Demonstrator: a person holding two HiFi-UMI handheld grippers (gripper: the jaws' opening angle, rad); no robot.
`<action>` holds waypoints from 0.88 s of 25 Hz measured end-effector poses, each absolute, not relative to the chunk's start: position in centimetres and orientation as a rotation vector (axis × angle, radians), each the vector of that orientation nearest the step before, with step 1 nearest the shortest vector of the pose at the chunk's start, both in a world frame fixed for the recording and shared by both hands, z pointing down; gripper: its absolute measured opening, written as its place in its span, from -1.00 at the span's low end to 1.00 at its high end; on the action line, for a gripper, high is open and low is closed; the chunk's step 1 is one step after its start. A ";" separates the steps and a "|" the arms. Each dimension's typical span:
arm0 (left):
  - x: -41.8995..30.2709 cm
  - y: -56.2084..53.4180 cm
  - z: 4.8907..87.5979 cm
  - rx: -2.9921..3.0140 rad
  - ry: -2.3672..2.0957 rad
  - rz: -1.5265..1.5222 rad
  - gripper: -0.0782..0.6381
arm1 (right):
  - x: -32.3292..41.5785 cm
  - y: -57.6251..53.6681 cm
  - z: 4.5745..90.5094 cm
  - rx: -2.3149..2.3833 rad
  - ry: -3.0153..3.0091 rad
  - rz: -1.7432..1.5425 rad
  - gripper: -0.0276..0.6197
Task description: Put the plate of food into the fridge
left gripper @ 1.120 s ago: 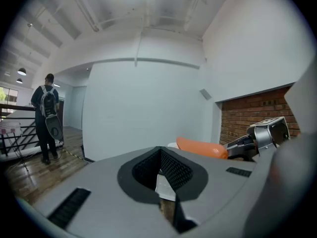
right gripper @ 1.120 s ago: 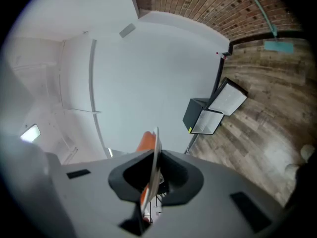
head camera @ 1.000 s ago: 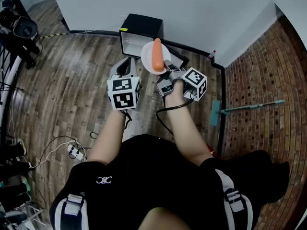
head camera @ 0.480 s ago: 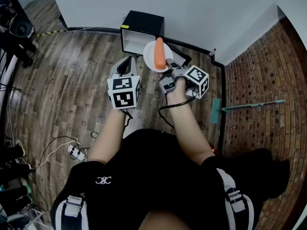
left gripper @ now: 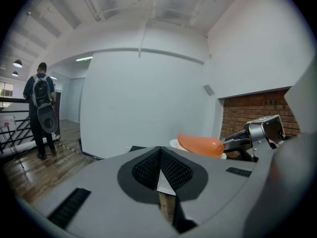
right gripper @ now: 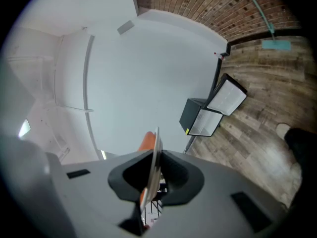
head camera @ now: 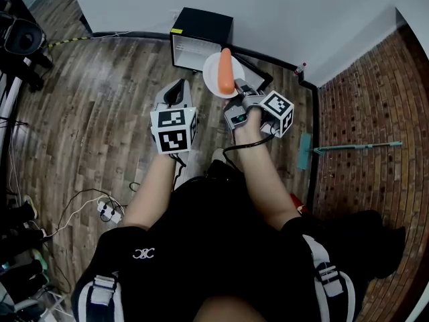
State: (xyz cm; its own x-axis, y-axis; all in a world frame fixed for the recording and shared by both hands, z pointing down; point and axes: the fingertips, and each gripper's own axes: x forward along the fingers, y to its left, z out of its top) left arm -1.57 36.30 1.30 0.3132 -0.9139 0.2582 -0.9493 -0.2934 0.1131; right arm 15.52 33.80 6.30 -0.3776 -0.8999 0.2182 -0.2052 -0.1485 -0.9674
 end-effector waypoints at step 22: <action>2.4 15.3 2.5 2.206 -1.808 0.241 -0.80 | 19.2 10.4 8.4 -1.197 1.729 -1.632 -0.78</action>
State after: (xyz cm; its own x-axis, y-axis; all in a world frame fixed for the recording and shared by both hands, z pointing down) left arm 2.39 15.31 2.53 0.2036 -0.9316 0.3011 -0.9779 -0.1790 0.1077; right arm 19.21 10.38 8.43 -0.5056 -0.8341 0.2206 -0.2684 -0.0909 -0.9590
